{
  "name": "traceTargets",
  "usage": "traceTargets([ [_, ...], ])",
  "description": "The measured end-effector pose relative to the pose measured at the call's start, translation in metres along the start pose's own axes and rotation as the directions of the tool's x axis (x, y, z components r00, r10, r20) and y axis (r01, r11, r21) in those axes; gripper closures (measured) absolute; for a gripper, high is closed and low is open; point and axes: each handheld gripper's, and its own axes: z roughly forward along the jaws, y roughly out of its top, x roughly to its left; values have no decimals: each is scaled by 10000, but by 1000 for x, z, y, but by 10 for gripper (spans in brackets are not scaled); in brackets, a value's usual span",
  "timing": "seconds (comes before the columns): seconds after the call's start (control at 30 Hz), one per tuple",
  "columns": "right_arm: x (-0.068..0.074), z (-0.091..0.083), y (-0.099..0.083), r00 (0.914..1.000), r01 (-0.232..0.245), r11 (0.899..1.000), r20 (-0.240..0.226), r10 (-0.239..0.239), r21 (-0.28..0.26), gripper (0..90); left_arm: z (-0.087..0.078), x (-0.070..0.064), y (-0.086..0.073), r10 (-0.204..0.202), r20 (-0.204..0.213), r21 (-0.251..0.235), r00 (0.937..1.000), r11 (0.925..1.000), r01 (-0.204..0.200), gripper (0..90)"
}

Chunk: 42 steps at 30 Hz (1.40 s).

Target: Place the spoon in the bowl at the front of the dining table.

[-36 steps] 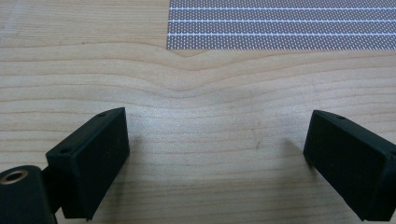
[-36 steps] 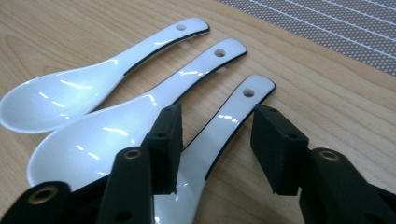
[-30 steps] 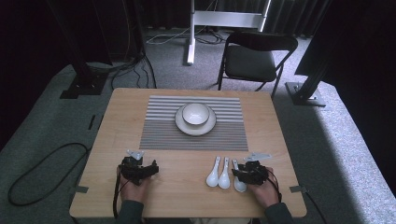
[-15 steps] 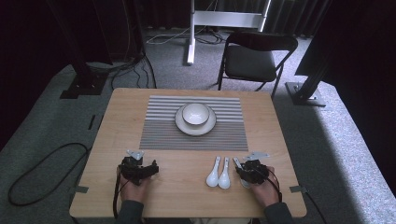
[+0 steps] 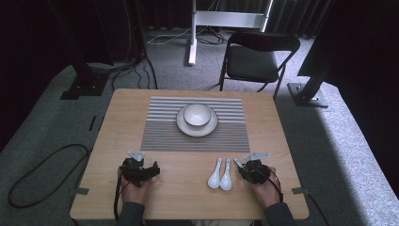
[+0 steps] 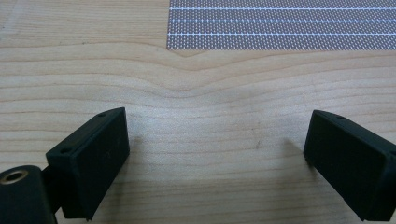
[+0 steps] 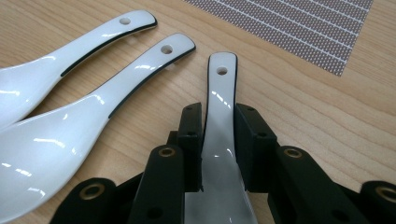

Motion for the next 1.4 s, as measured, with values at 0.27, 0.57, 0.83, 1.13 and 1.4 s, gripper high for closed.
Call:
traceTargets([
  [0.27, 2, 0, 0, 10000, 35, 9999, -63, -36, -168, 736, 0, 0, 0, 11, 13, 5, 10000, 10000, -11, 72],
  [0.57, 1, -7, 2, 9995, -73, 9981, -295, 55, -612, 738, 0, 0, 0, 20, 16, 7, 10000, 10000, -20, 72],
  [0.83, -1, -15, 5, 9996, -160, 9950, -229, 138, -985, 740, 0, 0, 0, 25, 25, 0, 10000, 10000, -25, 72],
  [1.13, -3, -23, 10, 9989, -293, 9892, -416, 236, -1438, 742, 0, 0, 0, 26, 27, -1, 10000, 10000, -26, 72],
  [1.4, -4, -29, 14, 9988, -314, 9832, -437, 239, -1797, 744, 0, 0, 0, 18, 32, 1, 10000, 10000, -18, 72],
])
